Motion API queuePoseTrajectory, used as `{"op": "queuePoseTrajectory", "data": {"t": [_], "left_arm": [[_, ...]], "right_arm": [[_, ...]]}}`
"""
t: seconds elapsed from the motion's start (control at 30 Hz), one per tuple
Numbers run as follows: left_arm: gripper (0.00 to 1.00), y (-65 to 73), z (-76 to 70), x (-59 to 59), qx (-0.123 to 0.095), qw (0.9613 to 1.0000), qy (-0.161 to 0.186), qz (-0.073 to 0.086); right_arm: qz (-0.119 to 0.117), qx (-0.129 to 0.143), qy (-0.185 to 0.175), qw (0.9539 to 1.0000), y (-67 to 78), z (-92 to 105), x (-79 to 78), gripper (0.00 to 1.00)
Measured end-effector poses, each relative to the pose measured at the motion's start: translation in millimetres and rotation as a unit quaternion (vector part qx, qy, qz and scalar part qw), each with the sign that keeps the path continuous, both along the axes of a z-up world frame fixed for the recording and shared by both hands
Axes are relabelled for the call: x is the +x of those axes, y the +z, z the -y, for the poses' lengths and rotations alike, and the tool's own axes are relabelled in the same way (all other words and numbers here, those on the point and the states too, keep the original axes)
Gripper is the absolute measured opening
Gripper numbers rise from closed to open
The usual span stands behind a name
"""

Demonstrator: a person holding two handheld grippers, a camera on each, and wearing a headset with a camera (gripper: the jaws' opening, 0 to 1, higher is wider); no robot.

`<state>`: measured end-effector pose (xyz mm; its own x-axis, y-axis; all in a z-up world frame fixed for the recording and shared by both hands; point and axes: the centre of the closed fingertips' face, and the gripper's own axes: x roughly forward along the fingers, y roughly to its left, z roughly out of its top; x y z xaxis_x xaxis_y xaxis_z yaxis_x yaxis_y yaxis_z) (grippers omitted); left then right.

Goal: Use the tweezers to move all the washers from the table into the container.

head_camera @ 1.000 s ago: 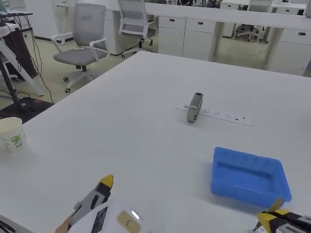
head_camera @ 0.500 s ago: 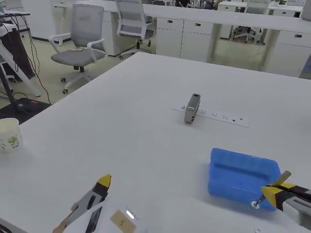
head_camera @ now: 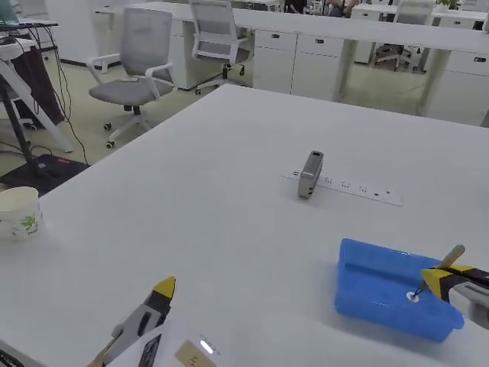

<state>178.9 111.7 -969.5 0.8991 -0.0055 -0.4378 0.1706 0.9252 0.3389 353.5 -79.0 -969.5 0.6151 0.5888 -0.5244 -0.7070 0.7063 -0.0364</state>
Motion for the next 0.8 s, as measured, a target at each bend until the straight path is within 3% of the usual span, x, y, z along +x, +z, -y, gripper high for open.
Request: {"op": "queuePoseTrajectory", "data": {"t": [0.37,0.8], "left_arm": [[0.96,-0.5,-1.0,-0.5,0.003,1.0000,0.003,-0.001],[0.95,-6.0,-1.4,-0.7,0.008,0.9998,0.003,-0.017]], "right_arm": [[-0.021,-0.020,0.003,0.9996,-33.2,-5.2,1.5,0.03],[-0.036,-0.015,0.002,0.9992,-48.0,-4.3,9.2,0.03]]}}
